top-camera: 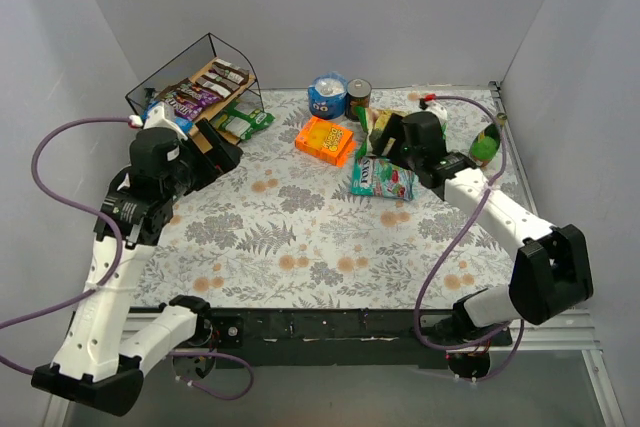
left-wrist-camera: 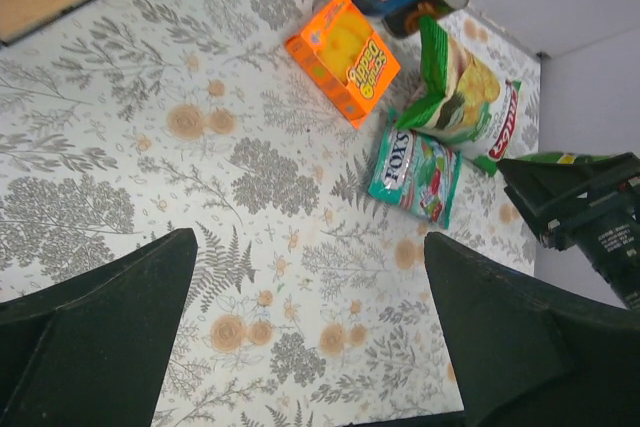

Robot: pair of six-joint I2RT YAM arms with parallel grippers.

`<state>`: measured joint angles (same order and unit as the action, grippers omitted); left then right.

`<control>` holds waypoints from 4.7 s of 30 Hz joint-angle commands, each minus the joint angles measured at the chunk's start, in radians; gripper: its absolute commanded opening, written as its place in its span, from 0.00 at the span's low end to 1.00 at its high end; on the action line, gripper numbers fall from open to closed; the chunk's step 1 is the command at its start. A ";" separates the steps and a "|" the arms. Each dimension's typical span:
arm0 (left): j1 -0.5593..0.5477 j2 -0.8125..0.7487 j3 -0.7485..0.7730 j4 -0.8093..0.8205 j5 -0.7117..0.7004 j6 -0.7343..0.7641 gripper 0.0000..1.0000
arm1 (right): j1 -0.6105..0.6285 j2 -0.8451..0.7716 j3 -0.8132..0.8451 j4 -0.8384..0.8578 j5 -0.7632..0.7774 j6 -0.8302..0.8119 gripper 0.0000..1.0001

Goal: Place and organize the candy bags onto the shelf

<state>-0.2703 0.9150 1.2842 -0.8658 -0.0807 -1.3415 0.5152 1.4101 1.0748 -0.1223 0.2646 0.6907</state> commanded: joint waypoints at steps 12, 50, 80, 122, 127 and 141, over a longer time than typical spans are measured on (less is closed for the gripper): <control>0.005 0.085 -0.052 0.116 0.156 -0.007 0.98 | -0.371 0.168 -0.136 -0.123 -0.226 -0.071 0.63; 0.005 0.021 -0.077 0.050 0.101 -0.030 0.98 | -0.250 0.171 -0.325 0.328 -0.576 0.176 0.01; 0.005 0.047 0.061 -0.101 -0.005 -0.133 0.98 | 0.155 0.676 0.333 0.932 -0.535 0.612 0.01; 0.003 0.033 0.175 -0.230 -0.062 -0.110 0.98 | 0.382 1.345 1.113 0.908 0.042 0.569 0.02; 0.005 0.036 0.168 -0.229 -0.060 -0.108 0.98 | 0.396 1.374 1.125 0.918 0.110 0.602 0.04; 0.005 0.033 0.162 -0.259 -0.091 -0.107 0.98 | 0.414 1.474 1.217 0.931 0.156 0.693 0.19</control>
<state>-0.2703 0.9649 1.4517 -1.1027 -0.1493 -1.4582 0.9218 2.8616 2.2166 0.7246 0.3790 1.3491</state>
